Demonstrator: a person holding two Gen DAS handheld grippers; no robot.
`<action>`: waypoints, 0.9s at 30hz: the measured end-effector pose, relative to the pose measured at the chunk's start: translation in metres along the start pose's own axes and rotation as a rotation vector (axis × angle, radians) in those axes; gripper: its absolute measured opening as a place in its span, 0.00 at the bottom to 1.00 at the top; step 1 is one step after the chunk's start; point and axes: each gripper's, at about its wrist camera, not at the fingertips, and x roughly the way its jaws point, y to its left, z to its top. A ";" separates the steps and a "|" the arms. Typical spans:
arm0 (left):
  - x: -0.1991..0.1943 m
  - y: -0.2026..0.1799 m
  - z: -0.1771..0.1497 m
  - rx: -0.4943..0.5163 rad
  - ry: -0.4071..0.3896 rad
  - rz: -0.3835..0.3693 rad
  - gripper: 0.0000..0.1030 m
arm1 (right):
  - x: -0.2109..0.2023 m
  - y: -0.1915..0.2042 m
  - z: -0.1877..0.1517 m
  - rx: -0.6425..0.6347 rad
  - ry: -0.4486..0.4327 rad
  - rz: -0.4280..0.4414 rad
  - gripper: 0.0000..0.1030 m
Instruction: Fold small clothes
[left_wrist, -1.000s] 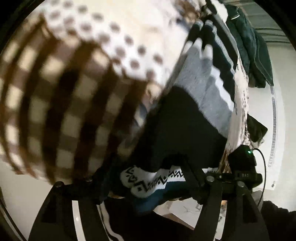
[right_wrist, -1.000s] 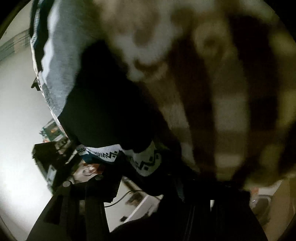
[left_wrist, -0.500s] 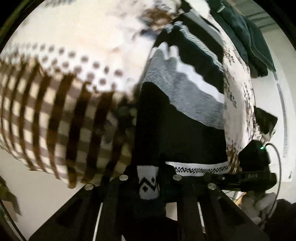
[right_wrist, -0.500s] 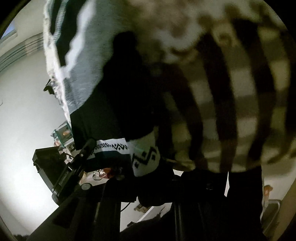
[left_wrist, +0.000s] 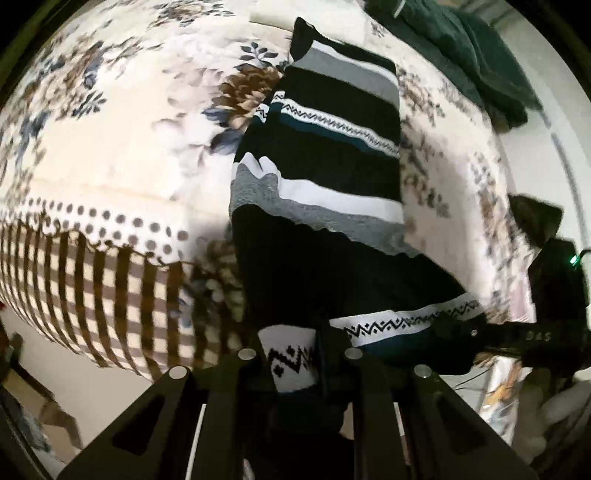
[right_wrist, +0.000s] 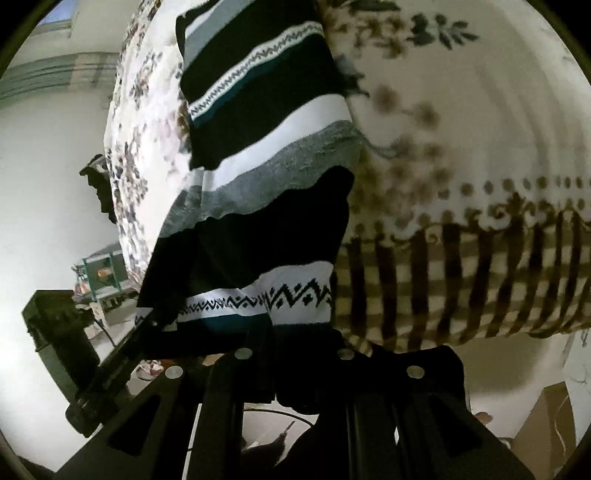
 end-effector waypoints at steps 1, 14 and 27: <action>-0.004 -0.001 0.002 -0.007 -0.008 -0.006 0.12 | -0.004 0.001 0.001 0.003 -0.005 0.008 0.13; -0.022 -0.028 0.074 0.069 -0.147 0.034 0.11 | -0.073 0.005 0.034 -0.056 -0.148 0.000 0.13; -0.004 -0.049 0.179 0.144 -0.223 0.017 0.11 | -0.097 0.034 0.135 -0.031 -0.294 -0.016 0.13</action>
